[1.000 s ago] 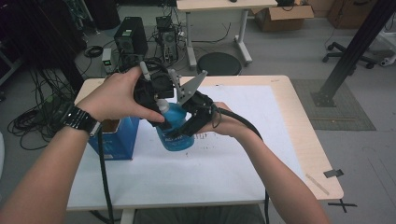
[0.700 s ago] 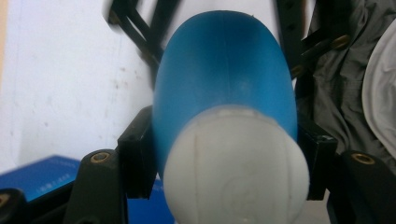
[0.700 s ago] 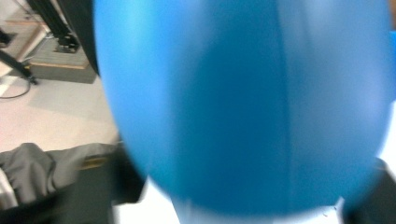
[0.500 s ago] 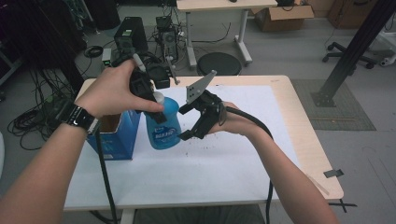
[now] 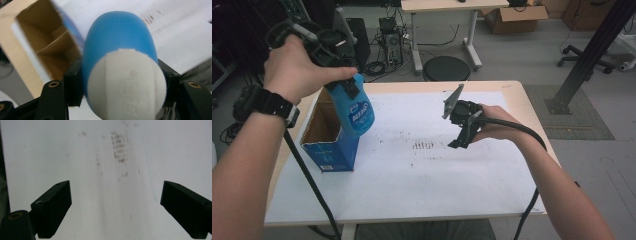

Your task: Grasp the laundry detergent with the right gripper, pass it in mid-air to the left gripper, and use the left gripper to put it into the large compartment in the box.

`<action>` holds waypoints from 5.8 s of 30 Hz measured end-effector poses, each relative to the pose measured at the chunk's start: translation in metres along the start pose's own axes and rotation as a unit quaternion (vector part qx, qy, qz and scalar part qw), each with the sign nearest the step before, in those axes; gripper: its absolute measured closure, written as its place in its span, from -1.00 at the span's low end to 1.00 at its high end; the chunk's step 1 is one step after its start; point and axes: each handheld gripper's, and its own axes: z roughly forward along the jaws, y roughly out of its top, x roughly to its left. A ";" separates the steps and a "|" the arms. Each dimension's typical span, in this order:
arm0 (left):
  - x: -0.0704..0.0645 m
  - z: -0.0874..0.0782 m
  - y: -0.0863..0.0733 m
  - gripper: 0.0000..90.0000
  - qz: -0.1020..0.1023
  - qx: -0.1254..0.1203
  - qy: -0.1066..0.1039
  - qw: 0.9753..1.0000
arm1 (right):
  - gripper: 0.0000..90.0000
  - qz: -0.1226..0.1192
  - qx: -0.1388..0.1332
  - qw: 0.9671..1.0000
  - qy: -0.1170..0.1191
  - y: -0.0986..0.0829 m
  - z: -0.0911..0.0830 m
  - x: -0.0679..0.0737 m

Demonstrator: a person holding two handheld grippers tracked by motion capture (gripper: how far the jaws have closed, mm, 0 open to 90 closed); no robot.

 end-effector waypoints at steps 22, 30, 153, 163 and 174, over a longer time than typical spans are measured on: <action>0.065 -0.012 -0.019 -0.16 -0.171 -0.026 0.055 0.983 | -0.78 0.035 0.120 0.992 -0.032 -0.081 -0.028 -0.020; 0.075 0.008 -0.025 -0.16 -0.183 -0.017 0.061 0.981 | -0.78 0.042 0.118 0.992 -0.031 -0.089 -0.034 -0.021; -0.017 0.114 0.001 -0.64 -0.024 0.033 -0.011 0.999 | -0.81 0.038 0.105 0.994 -0.015 -0.082 -0.027 -0.010; -0.040 0.138 0.010 -0.82 0.005 0.041 -0.036 0.998 | -0.82 0.038 0.103 0.994 -0.008 -0.081 -0.024 -0.012; -0.061 0.155 0.016 -0.89 0.036 0.051 -0.064 0.996 | -0.84 0.041 0.103 0.994 -0.003 -0.083 -0.022 -0.012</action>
